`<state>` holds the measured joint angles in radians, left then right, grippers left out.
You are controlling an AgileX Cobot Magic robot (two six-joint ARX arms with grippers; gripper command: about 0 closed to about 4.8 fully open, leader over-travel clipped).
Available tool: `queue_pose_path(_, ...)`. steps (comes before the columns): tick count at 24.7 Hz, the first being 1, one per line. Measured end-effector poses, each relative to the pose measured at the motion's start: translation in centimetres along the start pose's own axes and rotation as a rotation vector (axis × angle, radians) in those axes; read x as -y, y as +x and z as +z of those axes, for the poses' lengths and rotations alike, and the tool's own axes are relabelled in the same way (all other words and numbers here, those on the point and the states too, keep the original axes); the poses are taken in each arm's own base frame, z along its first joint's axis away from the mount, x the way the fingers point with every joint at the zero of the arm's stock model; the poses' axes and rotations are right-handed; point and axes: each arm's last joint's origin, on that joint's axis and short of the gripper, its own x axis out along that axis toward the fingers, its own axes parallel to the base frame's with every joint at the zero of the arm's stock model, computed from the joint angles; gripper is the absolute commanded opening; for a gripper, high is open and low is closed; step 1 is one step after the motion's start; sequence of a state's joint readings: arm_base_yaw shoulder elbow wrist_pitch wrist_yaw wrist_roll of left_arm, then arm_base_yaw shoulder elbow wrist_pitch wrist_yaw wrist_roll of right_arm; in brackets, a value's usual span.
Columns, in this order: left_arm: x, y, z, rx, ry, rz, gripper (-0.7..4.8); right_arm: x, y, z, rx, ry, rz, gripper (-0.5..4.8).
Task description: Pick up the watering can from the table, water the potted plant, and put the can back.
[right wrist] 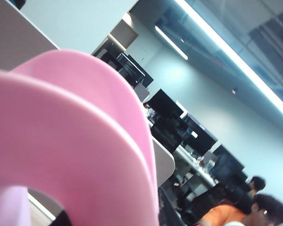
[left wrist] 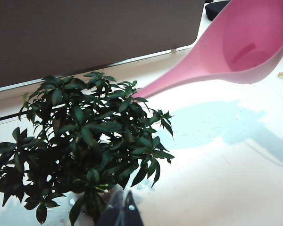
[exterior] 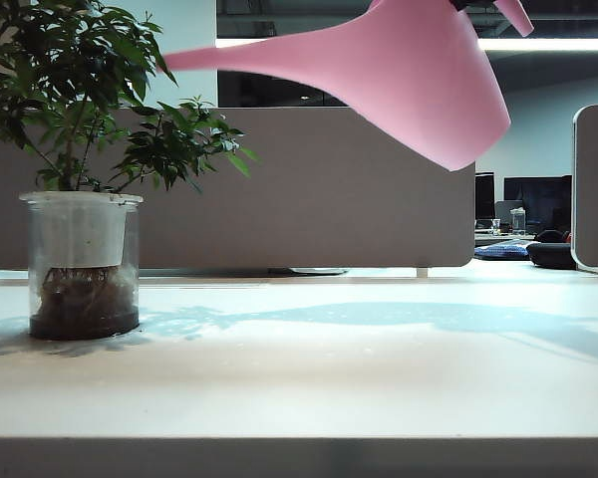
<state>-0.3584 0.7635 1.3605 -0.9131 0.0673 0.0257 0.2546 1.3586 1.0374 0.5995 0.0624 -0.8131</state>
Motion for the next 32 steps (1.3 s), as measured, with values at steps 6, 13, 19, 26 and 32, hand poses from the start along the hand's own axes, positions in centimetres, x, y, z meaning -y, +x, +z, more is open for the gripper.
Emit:
queue_pose_path(6,0.0,0.0,0.0,0.0,0.0,-0.003,-0.05,-0.4,0.0,0.4,0.022,-0.067,0.016,1.65)
queue_pose_path(13,0.0,0.0,0.0,0.0,0.0,-0.003,-0.05,-1.4,-0.2,1.9,0.091,-0.151,0.033,1.65)
queue_pose_path(19,0.0,0.0,-0.1,-0.014,-0.001,-0.004,-0.05,-1.5,-0.3,2.5,0.12,-0.189,0.022,1.65)
queue_pose_path(26,0.0,0.0,-0.3,-0.031,-0.002,-0.005,-0.05,-0.7,-0.1,3.4,0.153,-0.185,-0.024,1.65)
queue_pose_path(32,0.0,0.0,-0.3,-0.035,-0.002,-0.005,-0.05,-1.2,-0.2,4.6,0.192,-0.203,-0.018,1.65)
